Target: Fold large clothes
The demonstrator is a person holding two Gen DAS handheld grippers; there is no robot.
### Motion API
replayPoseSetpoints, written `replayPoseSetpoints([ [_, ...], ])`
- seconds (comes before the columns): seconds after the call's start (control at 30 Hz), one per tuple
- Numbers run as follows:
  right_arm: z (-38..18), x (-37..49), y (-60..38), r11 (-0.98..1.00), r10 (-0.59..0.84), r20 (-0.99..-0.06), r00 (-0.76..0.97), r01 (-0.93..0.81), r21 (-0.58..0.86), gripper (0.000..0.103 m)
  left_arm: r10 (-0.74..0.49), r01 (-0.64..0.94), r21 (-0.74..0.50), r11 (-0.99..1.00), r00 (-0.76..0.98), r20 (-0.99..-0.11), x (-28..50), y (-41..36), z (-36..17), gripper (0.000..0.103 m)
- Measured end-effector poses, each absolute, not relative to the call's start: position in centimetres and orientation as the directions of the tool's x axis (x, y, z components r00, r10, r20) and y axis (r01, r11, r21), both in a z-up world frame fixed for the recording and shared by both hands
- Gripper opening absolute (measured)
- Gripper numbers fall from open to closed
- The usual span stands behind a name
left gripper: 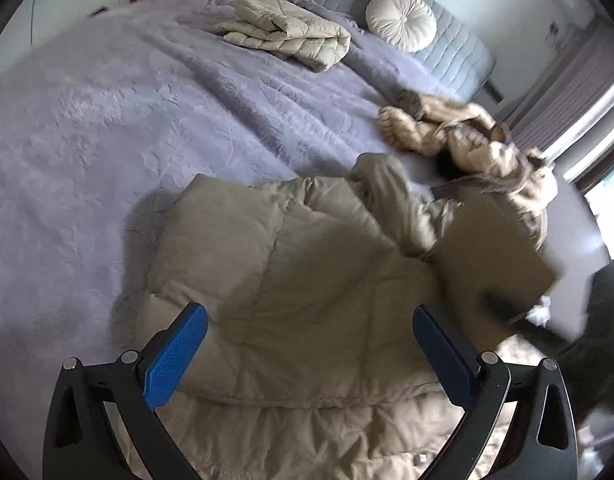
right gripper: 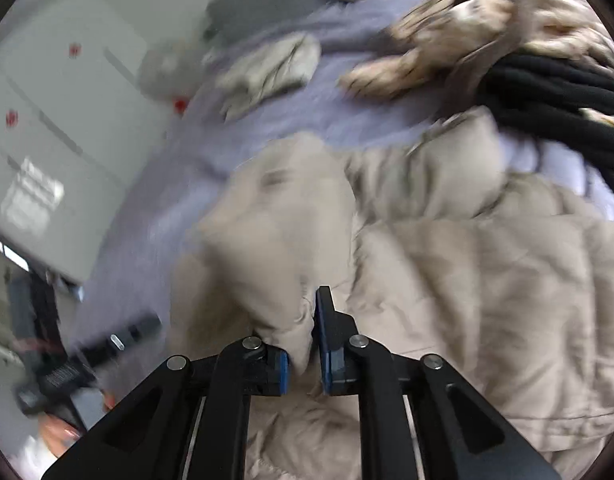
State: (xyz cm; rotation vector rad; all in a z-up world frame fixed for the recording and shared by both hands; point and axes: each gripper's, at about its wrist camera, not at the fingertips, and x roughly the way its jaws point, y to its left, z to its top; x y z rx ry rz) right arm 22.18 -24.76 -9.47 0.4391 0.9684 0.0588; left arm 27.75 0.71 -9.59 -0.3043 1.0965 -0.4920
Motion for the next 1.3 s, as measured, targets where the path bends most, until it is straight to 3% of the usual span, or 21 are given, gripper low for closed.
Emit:
replayPoseSetpoints([
  [0.03, -10.1, 22.5, -24.0, 0.917, 0.242, -0.803, 0.544, 0.142, 0.373, 0.024, -0.544, 0.225, -0.495, 0.839, 0.353, -0.761, 27.9, 0.9, -9.7, 0.103],
  [0.1, -11.2, 22.6, -22.7, 0.93, 0.237, -0.84, 0.488, 0.137, 0.342, 0.052, -0.594, 0.223, -0.551, 0.804, 0.321, -0.737, 28.3, 1.1, -10.0, 0.103],
  [0.13, -11.5, 22.5, -22.3, 0.938, 0.223, -0.855, 0.468, 0.136, 0.32, 0.071, -0.622, 0.225, -0.58, 0.783, 0.304, -0.722, 28.4, 1.0, -10.1, 0.103],
  [0.17, -11.5, 22.1, -22.2, 0.941, 0.217, -0.86, 0.461, 0.135, 0.309, 0.075, -0.652, 0.229, -0.611, 0.758, 0.282, -0.704, 28.4, 0.8, -10.3, 0.103],
  [0.33, -11.0, 17.2, -26.3, 0.889, 0.292, -0.846, 0.445, 0.2, 0.412, 0.075, -0.72, 0.248, -0.678, 0.692, 0.168, -0.673, 28.5, -2.1, -11.7, 0.103],
  [0.53, -12.9, 9.5, -37.0, 0.705, 0.249, -0.849, 0.466, 0.513, 0.489, 0.075, -0.687, 0.29, -0.639, 0.712, 0.102, -0.719, 28.3, -6.5, -13.2, 0.099],
  [0.57, -13.1, 8.7, -38.4, 0.667, 0.233, -0.848, 0.476, 0.556, 0.496, 0.074, -0.669, 0.297, -0.62, 0.726, 0.1, -0.736, 28.3, -7.4, -13.4, 0.092],
  [0.63, -13.6, 6.6, -41.6, 0.573, 0.201, -0.831, 0.518, 0.626, 0.529, 0.067, -0.643, 0.3, -0.599, 0.742, 0.069, -0.763, 28.2, -8.4, -13.9, 0.051],
  [0.67, -13.8, 6.0, -42.7, 0.541, 0.191, -0.823, 0.535, 0.643, 0.543, 0.059, -0.637, 0.297, -0.596, 0.746, 0.058, -0.769, 28.0, -8.6, -14.2, 0.04],
  [0.7, -14.0, 5.6, -43.9, 0.511, 0.175, -0.816, 0.551, 0.658, 0.554, 0.051, -0.632, 0.299, -0.591, 0.749, 0.059, -0.772, 27.8, -8.6, -14.3, 0.02],
  [0.73, -14.2, 5.7, -44.4, 0.502, 0.166, -0.817, 0.553, 0.666, 0.552, 0.022, -0.629, 0.307, -0.584, 0.751, 0.066, -0.774, 27.5, -8.6, -14.2, 0.018],
  [0.77, -14.3, 6.0, -45.1, 0.501, 0.159, -0.82, 0.55, 0.671, 0.547, 0.007, -0.626, 0.316, -0.575, 0.755, 0.082, -0.776, 27.2, -8.5, -13.9, 0.018],
  [1.0, -16.0, 11.6, -45.1, 0.637, 0.127, -0.854, 0.505, 0.618, 0.461, 0.007, -0.575, 0.358, -0.507, 0.784, 0.112, -0.811, 24.2, -7.2, -14.6, 0.018],
  [1.3, -16.1, 9.6, -45.0, 0.623, 0.187, -0.85, 0.492, 0.61, 0.49, 0.007, -0.485, 0.351, -0.405, 0.844, 0.179, -0.856, 23.6, -4.8, -13.3, 0.018],
])
